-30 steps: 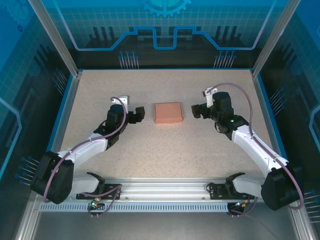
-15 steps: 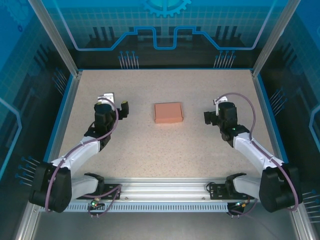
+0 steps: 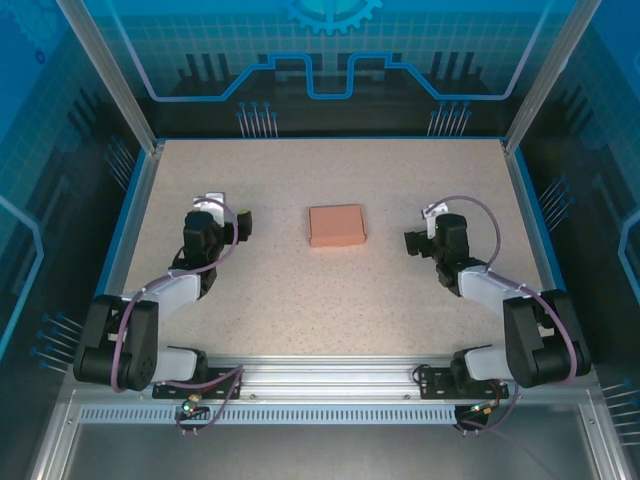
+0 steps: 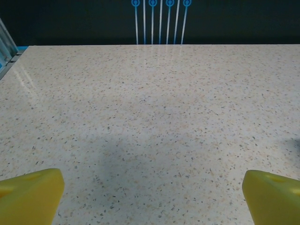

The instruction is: Fold the paper box

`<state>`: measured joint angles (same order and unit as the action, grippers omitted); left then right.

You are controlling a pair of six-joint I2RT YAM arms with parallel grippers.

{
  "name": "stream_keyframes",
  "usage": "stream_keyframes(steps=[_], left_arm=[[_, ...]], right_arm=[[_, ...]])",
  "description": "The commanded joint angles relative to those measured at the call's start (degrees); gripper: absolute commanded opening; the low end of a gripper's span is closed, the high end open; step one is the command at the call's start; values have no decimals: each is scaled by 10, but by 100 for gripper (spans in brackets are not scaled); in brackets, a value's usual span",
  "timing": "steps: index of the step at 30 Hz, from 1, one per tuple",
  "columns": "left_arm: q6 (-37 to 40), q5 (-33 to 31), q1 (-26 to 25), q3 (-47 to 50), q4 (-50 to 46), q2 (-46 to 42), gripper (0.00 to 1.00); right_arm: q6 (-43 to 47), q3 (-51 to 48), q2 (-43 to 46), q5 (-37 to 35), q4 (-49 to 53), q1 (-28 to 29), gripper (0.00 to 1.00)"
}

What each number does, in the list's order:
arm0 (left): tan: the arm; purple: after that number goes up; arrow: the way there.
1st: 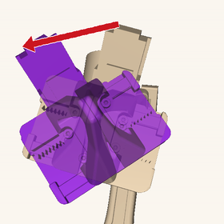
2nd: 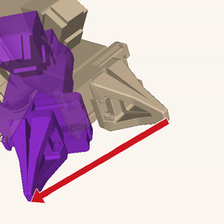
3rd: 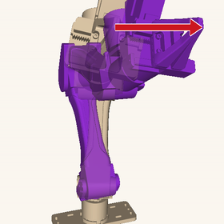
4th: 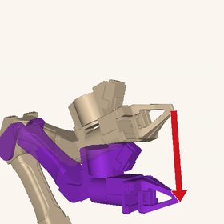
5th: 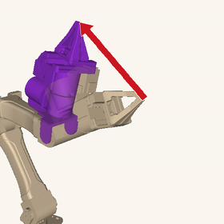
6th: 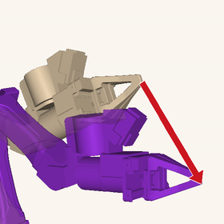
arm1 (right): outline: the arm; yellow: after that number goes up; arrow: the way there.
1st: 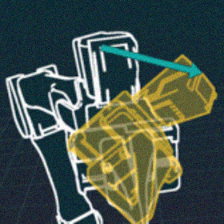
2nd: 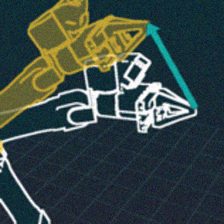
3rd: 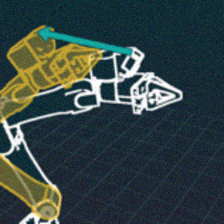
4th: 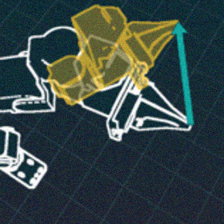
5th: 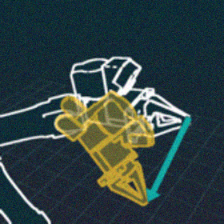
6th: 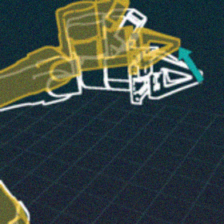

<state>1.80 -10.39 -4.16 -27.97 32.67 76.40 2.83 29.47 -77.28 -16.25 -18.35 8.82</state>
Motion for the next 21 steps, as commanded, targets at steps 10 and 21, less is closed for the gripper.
stream_keyframes(steps=[10,21], left_arm=[[8,38,6,29,48,12,99],[12,64,16,80,231,121,99]], right_arm=[[-7,-23,6,54,-88,-27,100],[-7,-67,9,89,-195,-34,100]])
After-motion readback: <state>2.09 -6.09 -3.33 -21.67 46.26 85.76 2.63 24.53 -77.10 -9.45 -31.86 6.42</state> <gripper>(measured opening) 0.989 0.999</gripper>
